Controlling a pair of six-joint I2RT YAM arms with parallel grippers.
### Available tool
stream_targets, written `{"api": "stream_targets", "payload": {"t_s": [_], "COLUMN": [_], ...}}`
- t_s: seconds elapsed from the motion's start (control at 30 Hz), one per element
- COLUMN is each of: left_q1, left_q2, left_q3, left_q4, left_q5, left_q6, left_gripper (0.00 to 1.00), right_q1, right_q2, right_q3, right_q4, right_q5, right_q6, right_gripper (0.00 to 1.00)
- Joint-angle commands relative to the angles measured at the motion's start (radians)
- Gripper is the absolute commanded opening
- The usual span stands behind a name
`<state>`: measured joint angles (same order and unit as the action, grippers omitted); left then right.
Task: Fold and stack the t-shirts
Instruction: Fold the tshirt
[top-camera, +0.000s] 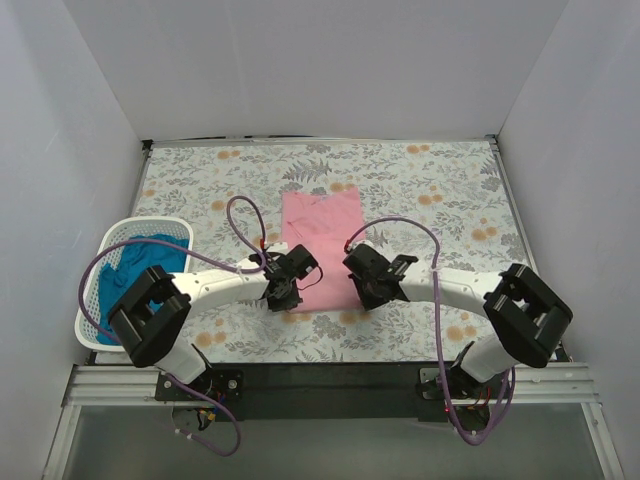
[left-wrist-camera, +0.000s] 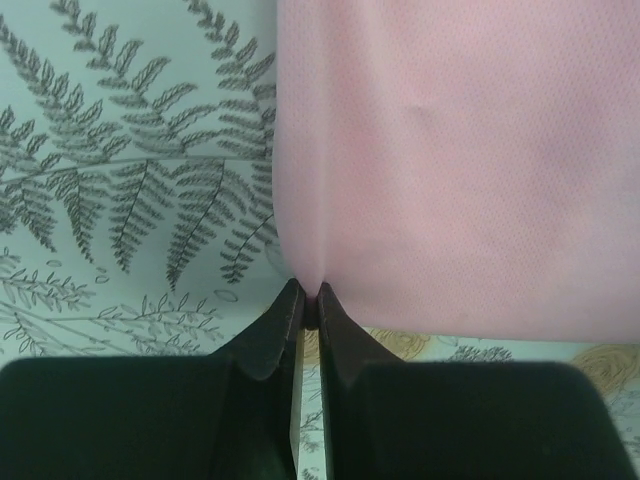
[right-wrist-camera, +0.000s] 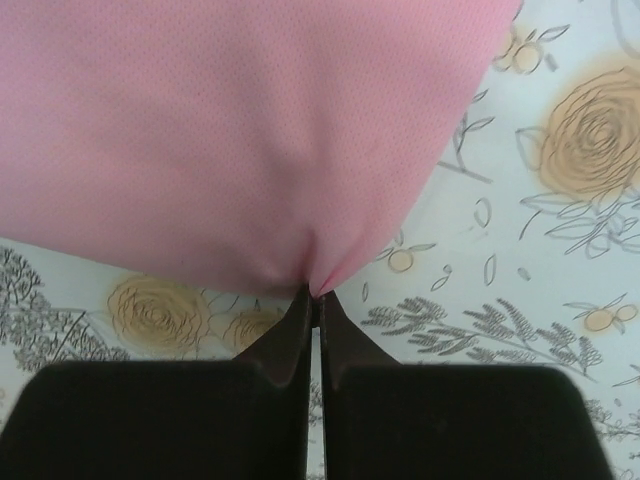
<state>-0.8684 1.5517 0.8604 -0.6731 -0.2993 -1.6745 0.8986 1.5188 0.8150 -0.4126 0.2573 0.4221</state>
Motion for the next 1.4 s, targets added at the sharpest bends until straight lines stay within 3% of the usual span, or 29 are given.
{"api": "stream_targets", "payload": {"t_s": [0.0, 0.13, 0.2, 0.47, 0.6, 0.7, 0.9, 1.03, 1.37], "left_q1": [-0.014, -0.067, -0.151, -0.588, -0.612, -0.568, -0.362, -0.213, 0.038], "left_q2": [-0.062, -0.149, -0.201, -0.308, -0.327, -0.346, -0.412, -0.446, -0.456], "left_q3": [-0.049, -0.067, -0.072, -0.164, -0.101, -0.031, 0.043, 0.086, 0.134], "left_q4": [-0.103, -0.196, -0.236, -0.339, -0.381, -0.411, -0.412, -0.364, -0.200], "left_q5": [0.061, 0.137, 0.172, 0.298, 0.264, 0.212, 0.186, 0.180, 0.274], "left_q6": [0.004, -0.053, -0.095, -0.525, -0.537, -0.489, -0.300, -0.217, -0.070], "left_gripper": [0.00, 0.00, 0.00, 0.00, 0.00, 0.00, 0.00, 0.00, 0.00], "right_q1": [0.049, 0.114, 0.160, 0.377, 0.385, 0.353, 0.264, 0.172, -0.049], "right_q2": [-0.040, -0.124, -0.187, -0.376, -0.460, -0.483, -0.395, -0.324, -0.132], "right_q3": [-0.053, -0.080, -0.099, -0.236, -0.240, -0.113, 0.152, 0.274, 0.571], "right_q4": [-0.109, -0.192, -0.242, -0.315, -0.327, -0.399, -0.540, -0.552, -0.563], "right_q5": [-0.061, -0.121, -0.148, -0.354, -0.374, -0.322, -0.230, -0.250, -0.391], "right_q6": [0.043, 0.093, 0.139, 0.372, 0.397, 0.348, 0.196, 0.068, -0.127], "right_gripper": [0.01, 0.01, 0.01, 0.01, 0.01, 0.01, 0.01, 0.01, 0.01]}}
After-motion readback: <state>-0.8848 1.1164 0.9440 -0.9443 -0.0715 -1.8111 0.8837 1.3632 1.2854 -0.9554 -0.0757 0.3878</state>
